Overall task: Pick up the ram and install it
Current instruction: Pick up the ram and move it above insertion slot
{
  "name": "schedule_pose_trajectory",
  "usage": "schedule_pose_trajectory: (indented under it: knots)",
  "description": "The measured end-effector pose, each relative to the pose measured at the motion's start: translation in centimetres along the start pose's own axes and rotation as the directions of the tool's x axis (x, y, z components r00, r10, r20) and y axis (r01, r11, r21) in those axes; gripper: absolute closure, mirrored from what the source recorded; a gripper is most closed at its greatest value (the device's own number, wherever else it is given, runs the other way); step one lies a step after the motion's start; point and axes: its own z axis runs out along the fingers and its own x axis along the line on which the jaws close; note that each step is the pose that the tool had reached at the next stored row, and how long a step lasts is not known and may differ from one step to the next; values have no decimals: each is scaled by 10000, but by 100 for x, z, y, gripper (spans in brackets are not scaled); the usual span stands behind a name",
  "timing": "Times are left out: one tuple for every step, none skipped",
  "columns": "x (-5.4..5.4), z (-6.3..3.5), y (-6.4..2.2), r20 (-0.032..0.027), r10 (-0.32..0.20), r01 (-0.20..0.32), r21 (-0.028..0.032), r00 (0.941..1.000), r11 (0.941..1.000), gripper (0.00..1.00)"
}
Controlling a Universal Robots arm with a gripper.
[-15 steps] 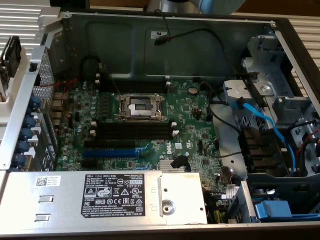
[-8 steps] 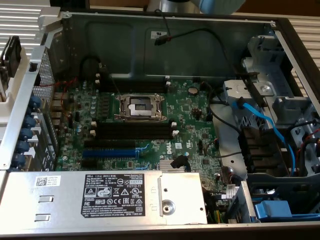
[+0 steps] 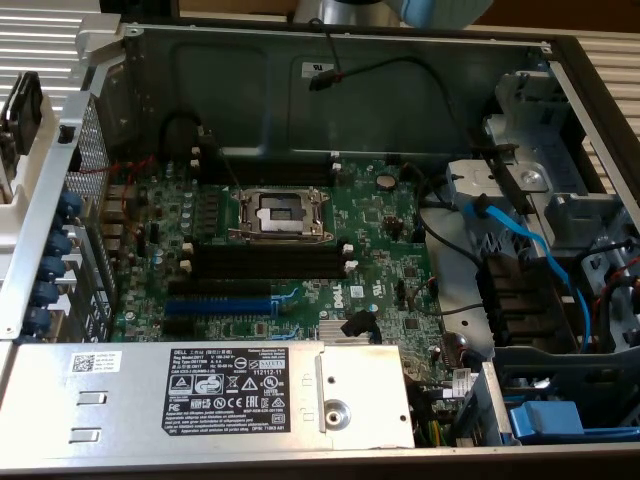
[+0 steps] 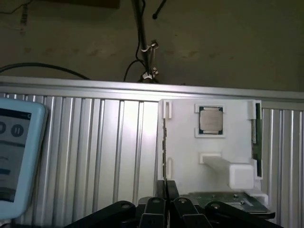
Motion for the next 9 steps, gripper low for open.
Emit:
schedule_pose_trajectory:
  knots:
    - [8,-35,-34,0,0,0,-21,10000,10000,87]
    - [18,-67,-73,1,0,0,-43,10000,10000,87]
    - [30,-97,-115,1,0,1,-63,10000,10000,87]
    - [41,-125,-155,3,-2,2,-81,10000,10000,87]
    - [53,-152,-196,4,-2,2,-100,10000,9999,87]
    - [66,-178,-237,4,-3,3,-117,10000,9999,87]
    - [79,-205,-280,5,-3,3,-133,10000,9999,87]
    - [92,-232,-323,6,-3,3,-150,10000,9999,87]
    - [104,-257,-365,7,-3,4,-166,10000,9999,87]
